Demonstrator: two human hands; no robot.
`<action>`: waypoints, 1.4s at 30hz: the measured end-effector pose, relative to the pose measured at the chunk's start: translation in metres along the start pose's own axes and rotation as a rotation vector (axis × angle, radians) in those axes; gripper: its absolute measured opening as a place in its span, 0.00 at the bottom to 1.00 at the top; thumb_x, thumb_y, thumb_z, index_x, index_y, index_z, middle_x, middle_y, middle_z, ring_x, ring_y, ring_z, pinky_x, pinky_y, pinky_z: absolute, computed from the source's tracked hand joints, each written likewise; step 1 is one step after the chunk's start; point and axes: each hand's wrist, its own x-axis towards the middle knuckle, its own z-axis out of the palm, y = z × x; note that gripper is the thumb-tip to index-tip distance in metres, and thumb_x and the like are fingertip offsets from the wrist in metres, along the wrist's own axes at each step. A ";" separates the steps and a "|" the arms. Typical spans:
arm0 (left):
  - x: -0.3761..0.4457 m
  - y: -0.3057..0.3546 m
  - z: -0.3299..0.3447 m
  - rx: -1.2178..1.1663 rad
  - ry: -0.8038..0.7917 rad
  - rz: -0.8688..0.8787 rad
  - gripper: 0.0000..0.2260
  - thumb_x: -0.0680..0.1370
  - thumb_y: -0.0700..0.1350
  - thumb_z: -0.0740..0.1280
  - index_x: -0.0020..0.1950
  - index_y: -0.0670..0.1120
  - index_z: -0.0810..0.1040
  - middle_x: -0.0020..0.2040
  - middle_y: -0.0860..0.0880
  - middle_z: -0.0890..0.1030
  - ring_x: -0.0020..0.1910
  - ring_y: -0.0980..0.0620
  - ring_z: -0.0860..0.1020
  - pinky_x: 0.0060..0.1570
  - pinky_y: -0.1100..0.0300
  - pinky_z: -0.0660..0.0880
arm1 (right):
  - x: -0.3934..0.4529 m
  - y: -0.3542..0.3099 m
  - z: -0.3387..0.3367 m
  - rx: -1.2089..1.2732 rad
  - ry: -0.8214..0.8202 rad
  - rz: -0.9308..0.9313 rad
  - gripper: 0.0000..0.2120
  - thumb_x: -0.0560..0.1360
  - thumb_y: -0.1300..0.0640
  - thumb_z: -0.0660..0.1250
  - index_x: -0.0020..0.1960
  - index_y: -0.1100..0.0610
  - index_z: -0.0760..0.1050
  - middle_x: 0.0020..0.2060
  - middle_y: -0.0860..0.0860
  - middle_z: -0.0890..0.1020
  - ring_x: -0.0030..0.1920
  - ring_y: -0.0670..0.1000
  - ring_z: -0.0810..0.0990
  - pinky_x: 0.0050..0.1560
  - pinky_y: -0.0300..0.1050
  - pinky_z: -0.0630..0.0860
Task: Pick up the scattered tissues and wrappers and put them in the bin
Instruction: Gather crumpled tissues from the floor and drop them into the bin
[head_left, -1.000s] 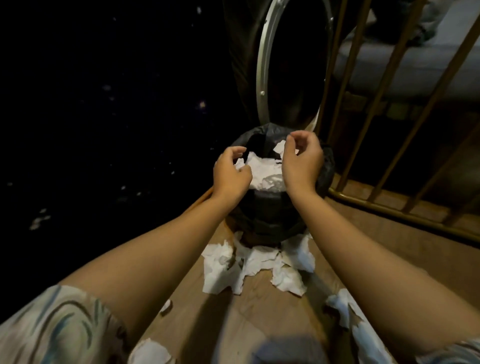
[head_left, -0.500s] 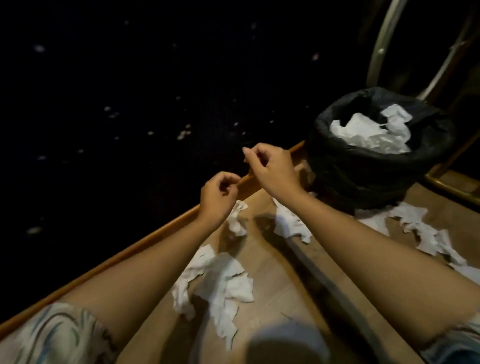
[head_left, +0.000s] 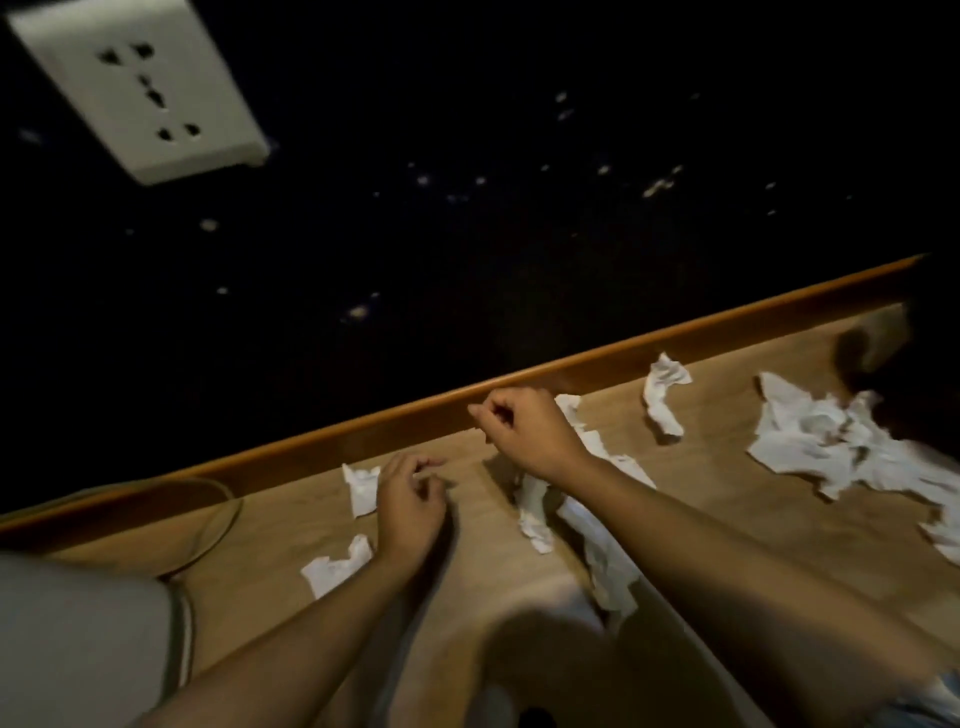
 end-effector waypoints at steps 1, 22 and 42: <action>-0.010 -0.014 -0.007 0.056 0.058 -0.052 0.15 0.75 0.35 0.68 0.52 0.55 0.75 0.61 0.47 0.76 0.61 0.48 0.75 0.61 0.46 0.75 | -0.002 0.001 0.014 0.025 -0.016 0.028 0.13 0.79 0.50 0.65 0.37 0.53 0.78 0.30 0.49 0.80 0.32 0.47 0.78 0.35 0.44 0.73; -0.075 -0.089 -0.052 -0.117 0.028 -0.313 0.14 0.75 0.46 0.56 0.38 0.45 0.78 0.34 0.49 0.79 0.35 0.54 0.76 0.39 0.56 0.73 | -0.008 0.032 0.173 -0.636 -0.504 -0.149 0.34 0.77 0.59 0.63 0.78 0.48 0.51 0.75 0.53 0.62 0.73 0.57 0.59 0.71 0.55 0.58; -0.017 0.035 0.094 0.068 -0.486 0.091 0.20 0.70 0.53 0.76 0.57 0.51 0.74 0.55 0.54 0.73 0.53 0.56 0.73 0.50 0.66 0.71 | -0.056 0.068 -0.003 -0.180 0.435 0.272 0.12 0.79 0.59 0.62 0.62 0.54 0.72 0.58 0.51 0.77 0.53 0.50 0.78 0.53 0.46 0.76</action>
